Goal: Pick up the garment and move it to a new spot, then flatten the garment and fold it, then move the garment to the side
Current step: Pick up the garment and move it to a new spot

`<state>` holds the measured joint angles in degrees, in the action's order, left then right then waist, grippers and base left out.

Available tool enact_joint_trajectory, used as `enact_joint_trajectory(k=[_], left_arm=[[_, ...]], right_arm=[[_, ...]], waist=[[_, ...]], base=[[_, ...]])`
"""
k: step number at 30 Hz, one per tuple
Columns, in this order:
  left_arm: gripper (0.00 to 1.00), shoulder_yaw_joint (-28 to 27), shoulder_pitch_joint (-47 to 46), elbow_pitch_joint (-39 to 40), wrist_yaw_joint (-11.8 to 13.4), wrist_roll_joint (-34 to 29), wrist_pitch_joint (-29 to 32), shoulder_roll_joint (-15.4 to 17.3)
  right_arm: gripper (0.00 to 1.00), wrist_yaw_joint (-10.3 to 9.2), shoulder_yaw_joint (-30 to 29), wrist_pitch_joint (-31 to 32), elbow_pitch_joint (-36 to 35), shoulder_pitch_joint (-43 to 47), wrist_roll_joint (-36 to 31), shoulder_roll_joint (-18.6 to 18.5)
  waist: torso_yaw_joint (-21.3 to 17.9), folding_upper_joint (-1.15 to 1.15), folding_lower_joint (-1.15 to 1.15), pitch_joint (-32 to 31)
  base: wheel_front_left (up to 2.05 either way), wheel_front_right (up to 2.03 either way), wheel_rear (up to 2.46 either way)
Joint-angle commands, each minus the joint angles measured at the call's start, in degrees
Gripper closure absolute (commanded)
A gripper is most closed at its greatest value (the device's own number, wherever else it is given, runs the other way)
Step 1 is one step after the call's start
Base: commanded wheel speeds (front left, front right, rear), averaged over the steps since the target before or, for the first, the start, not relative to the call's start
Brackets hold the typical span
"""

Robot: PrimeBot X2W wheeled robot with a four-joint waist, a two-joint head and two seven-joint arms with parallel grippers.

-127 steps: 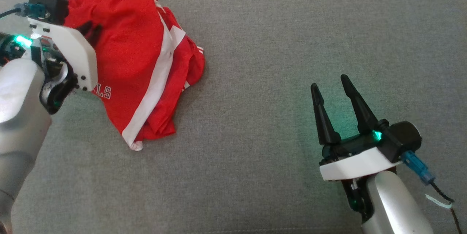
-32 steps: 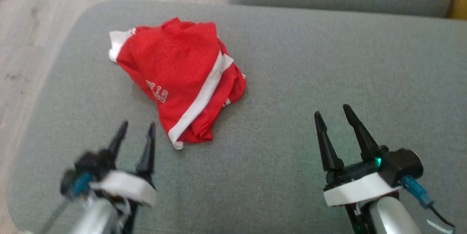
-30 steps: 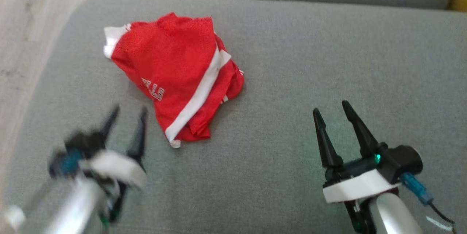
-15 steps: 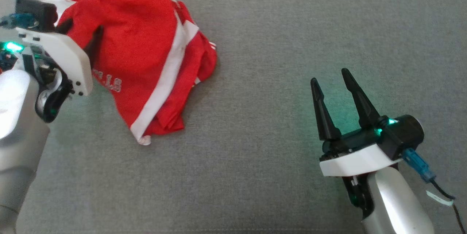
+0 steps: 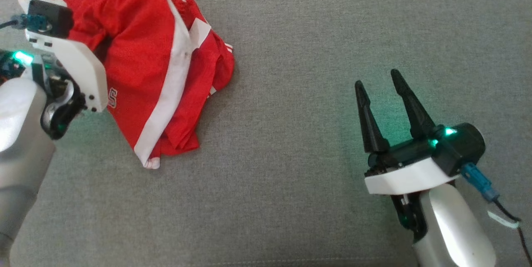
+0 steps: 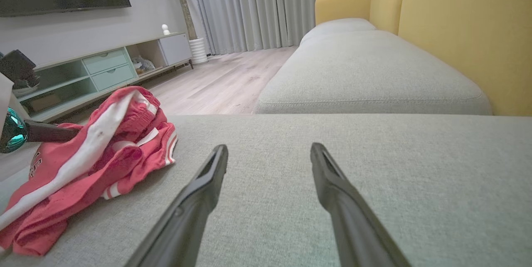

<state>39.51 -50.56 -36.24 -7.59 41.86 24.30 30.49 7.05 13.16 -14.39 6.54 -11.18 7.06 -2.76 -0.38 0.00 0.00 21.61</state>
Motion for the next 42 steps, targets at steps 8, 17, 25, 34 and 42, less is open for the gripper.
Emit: enact_joint_trajectory(k=[8,17,25,34,42], left_arm=[[1.00,-3.8,-7.1,2.7,0.1,0.3,-14.2,1.5],[1.00,-7.9,-7.4,11.1,3.6,-0.1,-28.8,-1.6],[1.00,-6.2,-6.0,19.6,5.0,-0.2,-26.9,-2.6],[1.00,-1.3,-5.2,23.1,5.2,-1.4,-22.6,-5.1],[1.00,1.6,-9.9,17.4,4.3,-3.6,-21.5,-8.2]], right_arm=[[0.00,0.44,0.3,-0.6,-0.7,-0.7,0.5,-0.1],[0.00,0.44,-1.1,-0.6,0.1,2.1,2.0,-0.1],[0.00,0.44,-1.6,-0.6,-0.5,2.1,3.4,-0.1],[0.00,0.44,-0.1,-0.6,-2.9,0.3,6.1,-0.1],[0.00,0.44,3.0,-0.6,-6.6,-1.0,10.1,-0.1]], waist=[[0.6,0.00,0.00,-4.4],[1.3,0.00,0.00,-11.7],[-1.4,0.00,0.00,-12.3],[-12.3,0.00,0.00,-8.4],[-24.0,0.00,0.00,-3.0]], base=[[0.00,0.00,0.00],[0.00,0.00,0.00],[0.00,0.00,0.00],[0.00,0.00,0.00],[0.00,0.00,0.00]])
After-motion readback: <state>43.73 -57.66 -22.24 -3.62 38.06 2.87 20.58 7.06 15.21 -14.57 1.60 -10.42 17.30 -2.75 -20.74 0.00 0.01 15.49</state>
